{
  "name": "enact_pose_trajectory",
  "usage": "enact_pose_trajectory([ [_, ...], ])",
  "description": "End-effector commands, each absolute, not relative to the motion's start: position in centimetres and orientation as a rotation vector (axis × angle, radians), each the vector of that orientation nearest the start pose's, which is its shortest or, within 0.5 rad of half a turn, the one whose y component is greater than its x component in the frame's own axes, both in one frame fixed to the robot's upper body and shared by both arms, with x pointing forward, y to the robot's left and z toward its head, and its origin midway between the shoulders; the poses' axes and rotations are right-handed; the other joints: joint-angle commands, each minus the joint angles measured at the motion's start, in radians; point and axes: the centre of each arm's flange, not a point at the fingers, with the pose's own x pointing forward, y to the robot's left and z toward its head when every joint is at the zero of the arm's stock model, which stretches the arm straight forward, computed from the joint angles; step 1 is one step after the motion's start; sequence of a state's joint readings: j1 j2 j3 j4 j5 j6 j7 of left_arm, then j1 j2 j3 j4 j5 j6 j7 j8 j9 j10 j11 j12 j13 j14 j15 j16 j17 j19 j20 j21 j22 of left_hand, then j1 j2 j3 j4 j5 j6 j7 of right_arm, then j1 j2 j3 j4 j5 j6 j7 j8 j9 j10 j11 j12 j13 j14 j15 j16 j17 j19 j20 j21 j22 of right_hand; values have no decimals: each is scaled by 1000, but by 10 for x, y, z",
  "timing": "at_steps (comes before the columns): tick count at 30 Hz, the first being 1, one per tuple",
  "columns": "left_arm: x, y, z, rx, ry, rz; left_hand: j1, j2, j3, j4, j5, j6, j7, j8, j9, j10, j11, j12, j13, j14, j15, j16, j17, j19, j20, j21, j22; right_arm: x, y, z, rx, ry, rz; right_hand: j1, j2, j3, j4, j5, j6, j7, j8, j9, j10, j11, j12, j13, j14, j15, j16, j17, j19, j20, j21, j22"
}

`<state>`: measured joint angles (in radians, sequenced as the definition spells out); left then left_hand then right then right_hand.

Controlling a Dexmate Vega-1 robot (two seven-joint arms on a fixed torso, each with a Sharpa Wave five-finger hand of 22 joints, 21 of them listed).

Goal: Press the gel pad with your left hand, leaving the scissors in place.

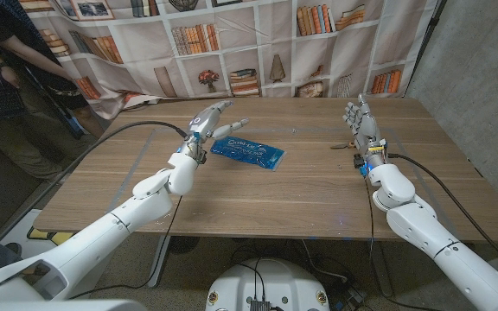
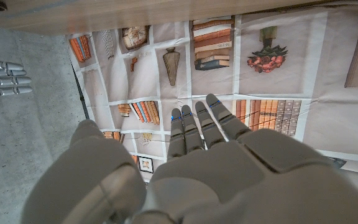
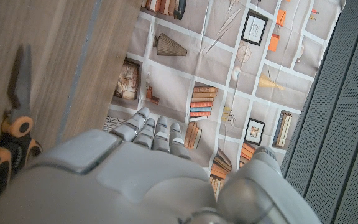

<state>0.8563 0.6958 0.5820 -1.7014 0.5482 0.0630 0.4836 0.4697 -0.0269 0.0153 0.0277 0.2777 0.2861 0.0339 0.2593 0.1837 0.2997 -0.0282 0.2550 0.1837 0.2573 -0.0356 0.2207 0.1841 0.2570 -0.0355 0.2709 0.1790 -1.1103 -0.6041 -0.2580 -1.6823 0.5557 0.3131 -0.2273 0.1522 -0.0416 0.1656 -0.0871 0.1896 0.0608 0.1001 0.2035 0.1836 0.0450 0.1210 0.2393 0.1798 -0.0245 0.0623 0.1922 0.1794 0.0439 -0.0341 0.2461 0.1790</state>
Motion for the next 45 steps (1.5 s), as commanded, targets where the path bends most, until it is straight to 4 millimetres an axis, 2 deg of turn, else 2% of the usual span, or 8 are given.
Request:
enact_pose_trajectory([
  [1,581,197,7,1278,-912,299,2,-1,-4,7,0,5,-3,-2,2,6,-5,-5,5,7,-17,-4,2,-3,-13,-5,3,555,-308,-31,17,-717,32,-2,-7,-6,1,1,6,-3,0,6,9,1,1,4,8,5,0,3,10,-24,-4,4],
  [11,589,187,2,1347,-830,274,-7,0,-10,12,0,2,-7,-9,2,-3,-9,-15,5,-2,-15,-11,2,-16,-8,-14,3,557,-308,-36,31,-704,32,-7,-7,-9,3,2,9,-2,0,6,11,1,-1,4,9,7,-1,3,11,-24,-6,5],
  [17,589,181,5,1401,-800,252,-19,-5,-19,18,0,20,-10,-7,2,10,-9,-14,5,4,-17,-11,2,-18,-9,-18,3,559,-306,-34,24,-701,38,-14,-1,-11,8,4,38,-12,9,6,22,-12,0,4,14,-3,0,4,15,-26,-9,5],
  [31,602,173,-17,1466,-723,145,-40,-13,-34,29,2,46,-20,-6,2,33,-16,-14,5,24,-24,-9,2,-7,-9,-19,3,562,-303,-28,15,-687,33,-20,4,-12,11,5,41,-11,8,5,22,-8,-3,4,12,-2,-2,4,15,-28,-11,5],
  [42,598,165,-28,1518,-690,82,-56,-16,-48,38,5,86,-21,-1,2,72,-24,-10,5,53,-29,-5,1,15,-12,-18,3,558,-304,-25,7,-688,22,-23,6,-13,13,6,42,-11,6,5,21,-6,-5,4,11,-2,-3,4,16,-29,-13,6],
  [45,599,165,-32,1528,-677,65,-58,-17,-51,40,6,97,-21,1,2,82,-20,-8,5,59,-28,-5,1,22,-11,-17,3,557,-305,-25,2,-687,20,-23,7,-14,13,6,41,-10,6,5,21,-7,-6,4,11,-2,-3,4,15,-28,-14,6],
])
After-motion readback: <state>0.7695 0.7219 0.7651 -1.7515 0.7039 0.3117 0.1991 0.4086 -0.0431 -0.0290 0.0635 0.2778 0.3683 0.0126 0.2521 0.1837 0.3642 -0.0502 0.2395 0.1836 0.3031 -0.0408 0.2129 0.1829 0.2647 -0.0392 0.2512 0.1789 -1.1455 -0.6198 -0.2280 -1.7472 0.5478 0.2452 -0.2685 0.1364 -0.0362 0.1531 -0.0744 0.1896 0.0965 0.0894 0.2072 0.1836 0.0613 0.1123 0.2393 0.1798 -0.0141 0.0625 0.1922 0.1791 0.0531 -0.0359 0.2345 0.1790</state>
